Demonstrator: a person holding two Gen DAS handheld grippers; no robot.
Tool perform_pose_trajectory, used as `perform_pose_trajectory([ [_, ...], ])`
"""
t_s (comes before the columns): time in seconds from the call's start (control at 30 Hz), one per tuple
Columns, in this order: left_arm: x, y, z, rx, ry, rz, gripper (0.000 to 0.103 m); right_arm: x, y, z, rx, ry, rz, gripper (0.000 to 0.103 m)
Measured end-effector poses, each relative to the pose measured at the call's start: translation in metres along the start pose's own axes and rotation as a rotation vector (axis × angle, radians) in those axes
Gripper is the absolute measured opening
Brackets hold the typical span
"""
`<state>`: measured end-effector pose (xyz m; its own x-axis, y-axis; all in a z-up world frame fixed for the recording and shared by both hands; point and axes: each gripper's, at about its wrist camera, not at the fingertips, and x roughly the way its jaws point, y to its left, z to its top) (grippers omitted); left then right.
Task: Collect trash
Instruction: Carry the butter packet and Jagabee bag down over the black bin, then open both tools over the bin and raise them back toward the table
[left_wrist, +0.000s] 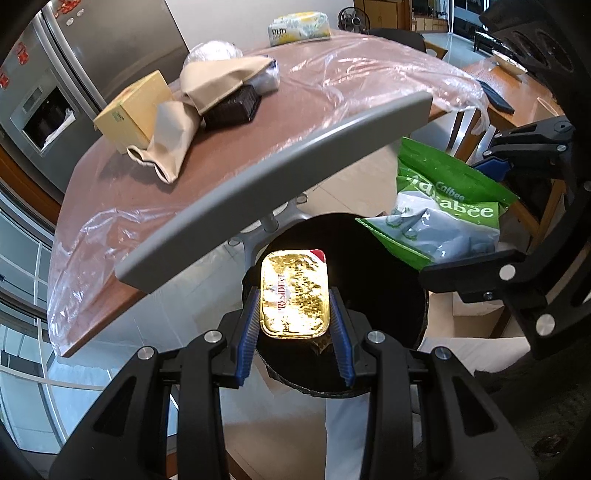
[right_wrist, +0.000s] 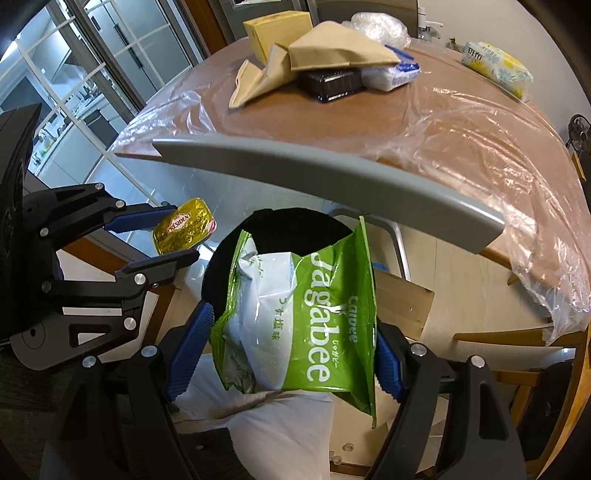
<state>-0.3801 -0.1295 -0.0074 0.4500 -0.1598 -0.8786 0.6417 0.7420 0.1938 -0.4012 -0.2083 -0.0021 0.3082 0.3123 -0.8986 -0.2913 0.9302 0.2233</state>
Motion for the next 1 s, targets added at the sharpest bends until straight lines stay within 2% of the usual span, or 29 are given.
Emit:
perform_pose_trajectory([
  [0.43,0.027,-0.001,-0.012,0.012,0.063,0.006,0.038,0.026,-0.002,0.0,-0.009,0.044,-0.016,0.077],
  [1.0,0.063,0.003,-0.008,0.017,0.125,0.011,0.038,0.052,-0.006,0.008,-0.007,0.074,-0.056,0.077],
])
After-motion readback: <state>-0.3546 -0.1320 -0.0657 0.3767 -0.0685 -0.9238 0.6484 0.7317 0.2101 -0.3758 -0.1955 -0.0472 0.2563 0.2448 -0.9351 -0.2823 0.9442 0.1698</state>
